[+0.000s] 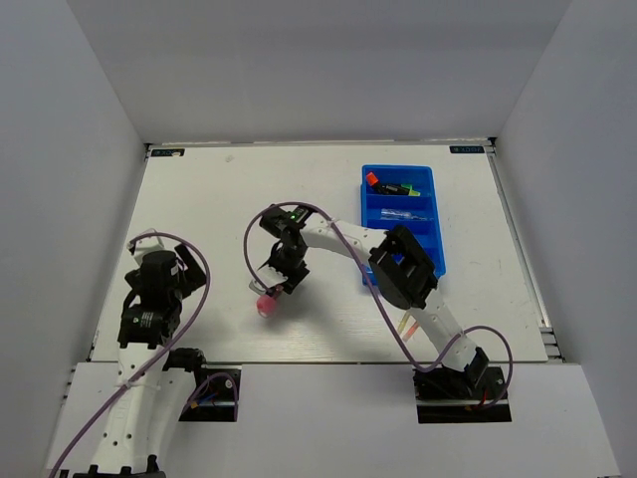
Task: Sort the stationery into containers
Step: Grab a piece of stationery with the right arm, then place the stationery into the container, then grab a piece of stationery with the left arm
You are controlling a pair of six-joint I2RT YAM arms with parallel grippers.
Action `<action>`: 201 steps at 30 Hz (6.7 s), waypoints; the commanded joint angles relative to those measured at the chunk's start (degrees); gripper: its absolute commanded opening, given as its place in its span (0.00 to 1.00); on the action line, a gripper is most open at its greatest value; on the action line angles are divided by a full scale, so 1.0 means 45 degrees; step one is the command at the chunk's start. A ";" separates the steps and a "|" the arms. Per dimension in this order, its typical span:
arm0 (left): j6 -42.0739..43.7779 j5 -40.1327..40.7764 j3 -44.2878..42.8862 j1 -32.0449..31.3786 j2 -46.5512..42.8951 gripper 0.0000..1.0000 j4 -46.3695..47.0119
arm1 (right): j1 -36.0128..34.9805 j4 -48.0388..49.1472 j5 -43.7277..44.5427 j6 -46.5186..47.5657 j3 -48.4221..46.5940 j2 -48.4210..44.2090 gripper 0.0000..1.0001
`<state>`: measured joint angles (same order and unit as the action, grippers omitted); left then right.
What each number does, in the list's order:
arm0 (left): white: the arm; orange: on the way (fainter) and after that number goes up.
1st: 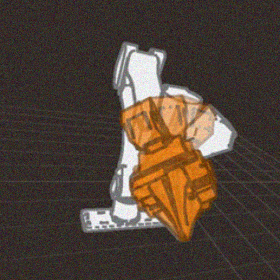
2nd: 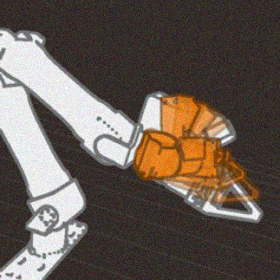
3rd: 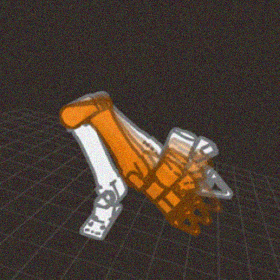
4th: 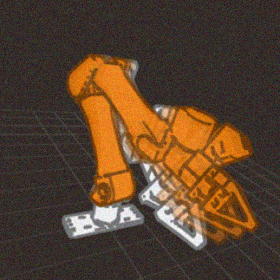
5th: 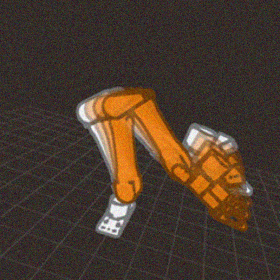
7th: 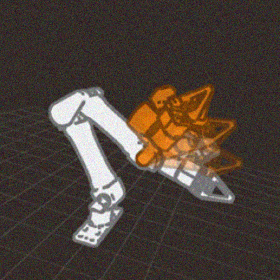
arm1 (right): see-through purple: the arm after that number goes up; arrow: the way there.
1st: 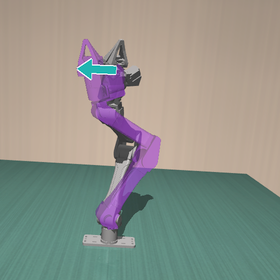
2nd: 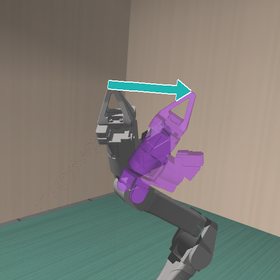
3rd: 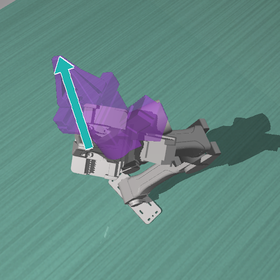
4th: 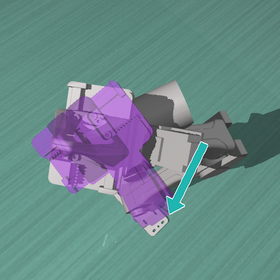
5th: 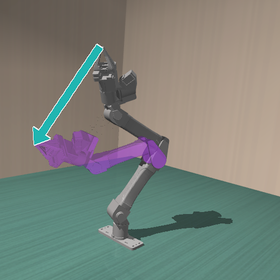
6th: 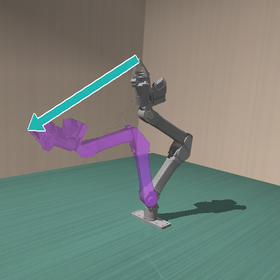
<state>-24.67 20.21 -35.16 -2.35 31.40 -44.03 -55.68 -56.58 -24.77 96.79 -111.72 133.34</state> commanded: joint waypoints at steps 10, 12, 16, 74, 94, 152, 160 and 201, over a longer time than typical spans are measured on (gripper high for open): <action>-0.0085 0.0080 0.0117 0.0073 -0.0278 1.00 -0.0021 | -0.0107 0.1105 0.0897 -0.3084 0.0940 -0.1850 0.00; -0.0085 0.0002 0.0137 0.0054 -0.0297 1.00 -0.0001 | -0.0127 0.1650 0.1109 -0.4182 0.0941 -0.2382 0.00; -0.0007 -0.0135 0.0176 0.0073 -0.0239 1.00 0.0039 | -0.0029 0.2318 0.1713 -0.6097 0.0511 -0.4138 0.00; 0.0990 -0.9093 0.0821 -0.0628 0.1242 0.64 0.3897 | 0.9697 0.3589 0.1190 -0.4907 0.9281 -1.0059 0.76; 0.1868 -0.3282 -0.6360 -1.5099 1.3899 0.49 0.8395 | 1.1805 0.4348 0.1325 -1.9866 1.0178 -1.3730 0.00; -0.0746 0.2522 -1.0665 -1.7212 2.0815 0.55 0.7520 | 1.7138 0.5092 -0.4572 -2.1060 1.2151 -1.4181 0.00; -0.2310 0.2463 -0.8636 -1.7310 2.0230 0.48 0.7345 | 1.7276 0.5150 -0.4846 -2.1216 1.2054 -1.4143 0.00; 0.4190 -0.2611 -0.8064 -1.4813 1.3276 0.00 0.3788 | 1.7432 -0.4563 -1.1448 -0.9367 0.9399 -1.2153 0.00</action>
<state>-11.25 16.49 -69.17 -74.11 93.08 -26.44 22.50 -58.70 -69.82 35.75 -65.17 77.34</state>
